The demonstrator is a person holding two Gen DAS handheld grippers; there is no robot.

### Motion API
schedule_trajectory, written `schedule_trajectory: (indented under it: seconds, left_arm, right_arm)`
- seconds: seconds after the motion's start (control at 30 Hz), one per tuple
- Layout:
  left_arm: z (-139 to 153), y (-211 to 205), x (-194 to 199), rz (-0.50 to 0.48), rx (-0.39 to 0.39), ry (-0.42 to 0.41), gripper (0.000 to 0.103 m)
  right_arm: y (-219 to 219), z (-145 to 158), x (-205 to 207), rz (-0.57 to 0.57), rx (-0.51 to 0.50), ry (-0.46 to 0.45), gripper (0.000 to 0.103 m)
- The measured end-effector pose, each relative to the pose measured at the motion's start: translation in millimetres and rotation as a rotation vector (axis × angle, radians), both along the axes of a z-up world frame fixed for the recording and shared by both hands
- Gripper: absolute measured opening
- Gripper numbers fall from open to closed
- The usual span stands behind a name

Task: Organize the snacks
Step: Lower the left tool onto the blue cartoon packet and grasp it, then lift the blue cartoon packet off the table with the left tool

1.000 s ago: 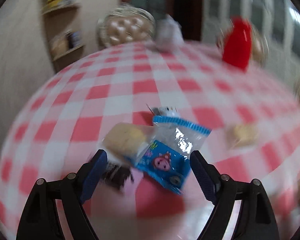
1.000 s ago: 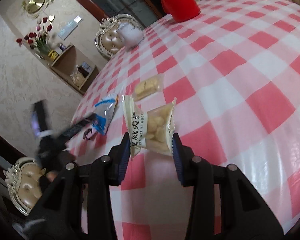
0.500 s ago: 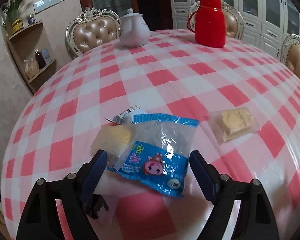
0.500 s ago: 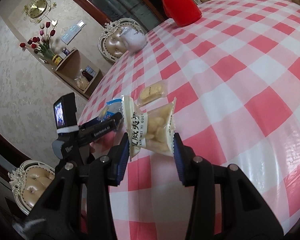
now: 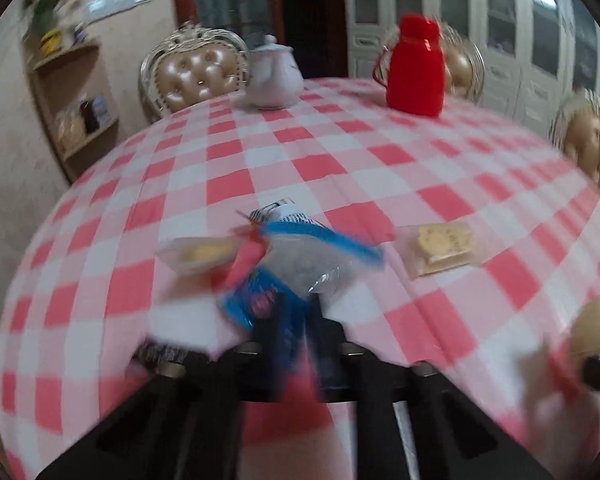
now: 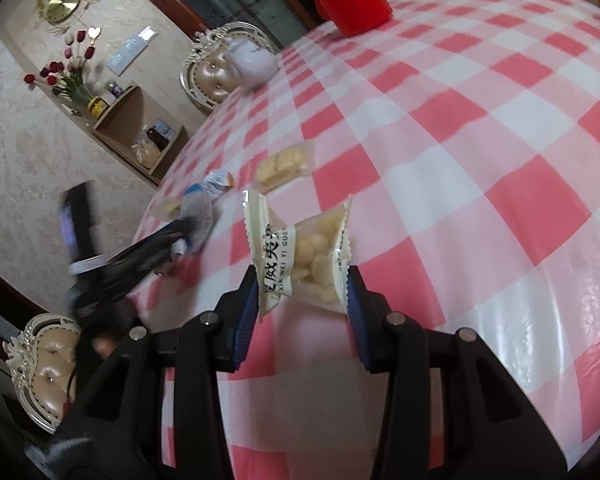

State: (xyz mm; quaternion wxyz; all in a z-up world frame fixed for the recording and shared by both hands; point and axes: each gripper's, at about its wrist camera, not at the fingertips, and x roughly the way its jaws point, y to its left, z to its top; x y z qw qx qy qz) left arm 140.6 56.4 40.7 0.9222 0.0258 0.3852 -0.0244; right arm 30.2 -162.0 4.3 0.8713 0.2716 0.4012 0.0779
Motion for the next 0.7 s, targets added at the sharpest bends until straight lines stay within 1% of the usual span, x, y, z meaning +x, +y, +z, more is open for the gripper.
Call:
schedule_trajectory:
  seconds: [0.07,0.13,0.17,0.2,0.27,0.3,0.33,0.37,0.4,0.47,0.5,0.53,0.57,0.63,0.7]
  left_arm:
    - [3.6,5.2,-18.4,0.024,-0.052,-0.006,0.004]
    - [3.3,8.5,-30.8,0.001,-0.104,-0.007,0.004]
    - [3.5,8.7,-32.7,-0.015,-0.118,-0.015,0.006]
    - [3.9,6.8,-31.8,-0.031,-0.098,-0.021,0.008]
    - [3.4,-0.8,-24.0,-0.040,0.002,-0.023,0.032]
    - [2.2,-4.0,-18.1,-0.048,0.044,-0.024,0.066]
    - [1.0,-6.5,-14.3,-0.067,0.077,-0.041,0.089]
    - [-0.3,-8.2,-11.7,-0.097,0.112,-0.065,0.091]
    - [-3.1,-11.4,-7.3,-0.138,0.175,-0.074,0.091]
    - [-9.9,-13.8,4.8,-0.195,0.289,-0.064,0.091]
    - [-13.0,-12.5,12.9,-0.227,0.311,-0.052,0.091]
    - [-15.0,-10.8,18.9,-0.252,0.310,-0.039,0.091]
    - [-16.7,-7.0,28.8,-0.283,0.290,-0.026,0.091]
    - [-19.2,-2.8,42.0,-0.347,0.226,0.013,0.091]
    - [-21.9,-3.4,52.2,-0.422,0.145,0.054,0.089]
  right_arm:
    - [-2.6,-5.9,1.8,-0.002,0.021,0.019,0.046]
    - [-3.5,-7.0,1.3,-0.007,0.029,0.020,0.046]
    - [-3.5,-6.1,0.3,-0.011,0.025,0.015,0.046]
    - [-3.1,-4.9,-0.3,-0.014,0.021,0.009,0.046]
    - [-1.9,-3.5,-1.5,-0.017,0.015,0.000,0.046]
    - [-1.3,-3.5,-1.6,-0.018,0.013,0.000,0.046]
    - [-1.2,-4.3,-1.5,-0.016,0.015,0.005,0.046]
    - [-1.0,-4.9,-1.3,-0.015,0.020,0.008,0.046]
    - [-1.9,-6.3,-0.7,-0.013,0.031,0.015,0.046]
    - [-1.2,-8.1,0.3,-0.010,0.045,0.028,0.046]
    - [-0.8,-9.7,1.1,-0.006,0.054,0.038,0.046]
    - [0.2,-11.2,2.0,-0.001,0.064,0.046,0.046]
    - [1.7,-11.3,2.5,0.006,0.069,0.048,0.046]
    - [5.9,-11.1,2.9,0.019,0.059,0.047,0.046]
    - [8.8,-10.9,4.0,0.029,0.049,0.048,0.046]
